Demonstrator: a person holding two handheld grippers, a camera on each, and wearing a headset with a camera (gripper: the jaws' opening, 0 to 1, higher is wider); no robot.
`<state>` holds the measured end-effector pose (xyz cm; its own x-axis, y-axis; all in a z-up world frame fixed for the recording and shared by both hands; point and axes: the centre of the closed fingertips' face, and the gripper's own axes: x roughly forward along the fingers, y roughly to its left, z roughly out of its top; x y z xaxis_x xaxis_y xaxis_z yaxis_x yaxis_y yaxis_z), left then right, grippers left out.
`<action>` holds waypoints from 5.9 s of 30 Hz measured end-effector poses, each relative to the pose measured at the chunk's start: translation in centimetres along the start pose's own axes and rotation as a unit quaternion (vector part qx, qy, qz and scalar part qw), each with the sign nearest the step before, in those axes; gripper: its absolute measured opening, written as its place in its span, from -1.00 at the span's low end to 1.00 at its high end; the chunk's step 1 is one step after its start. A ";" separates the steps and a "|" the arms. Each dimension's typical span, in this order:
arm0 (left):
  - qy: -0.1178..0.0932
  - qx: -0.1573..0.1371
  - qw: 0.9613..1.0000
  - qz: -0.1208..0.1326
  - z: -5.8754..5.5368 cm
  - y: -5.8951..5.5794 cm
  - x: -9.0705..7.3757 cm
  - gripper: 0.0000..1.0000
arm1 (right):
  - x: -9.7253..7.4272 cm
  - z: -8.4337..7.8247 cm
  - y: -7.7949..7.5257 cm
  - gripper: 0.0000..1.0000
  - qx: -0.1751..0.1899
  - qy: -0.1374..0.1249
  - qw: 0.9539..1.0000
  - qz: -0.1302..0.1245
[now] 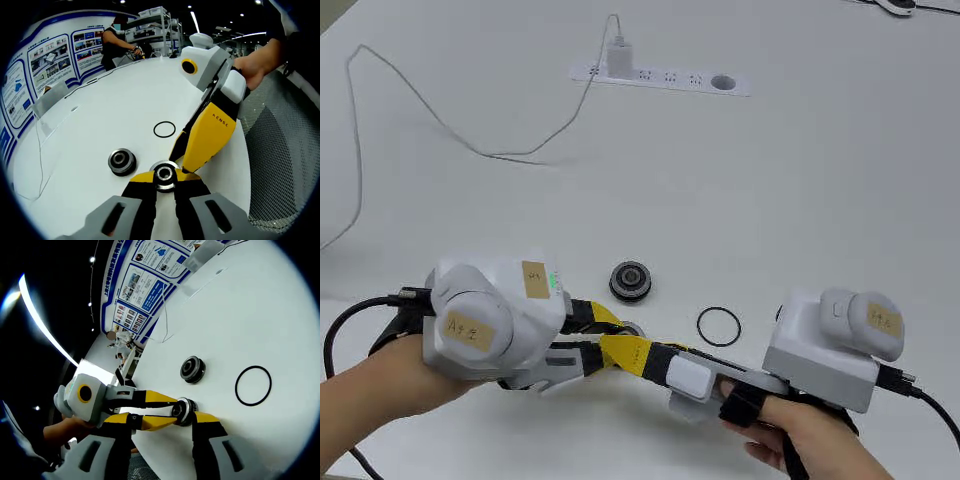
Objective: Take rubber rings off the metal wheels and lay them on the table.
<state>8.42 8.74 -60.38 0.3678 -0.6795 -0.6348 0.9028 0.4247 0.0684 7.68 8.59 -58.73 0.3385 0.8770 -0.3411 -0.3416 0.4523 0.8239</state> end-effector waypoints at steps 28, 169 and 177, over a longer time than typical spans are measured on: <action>0.000 -0.001 1.000 -0.001 0.0 -0.2 0.1 -0.75 | -0.4 0.0 -2.3 -0.63 0.004 0.001 0.999 -0.050; -0.017 -0.030 0.997 0.072 0.9 2.5 -3.6 -0.49 | 0.7 0.6 0.0 -0.98 -0.002 0.004 0.998 -0.058; -0.031 -0.037 0.996 0.081 1.5 3.0 -4.0 -0.34 | 0.3 2.4 1.7 -0.98 0.011 -0.029 0.999 -0.025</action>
<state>10.04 11.79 -56.48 0.5217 -0.6334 -0.5714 0.8129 0.5724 0.1077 9.34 9.20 -56.36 0.4057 0.8422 -0.3552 -0.3046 0.4910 0.8162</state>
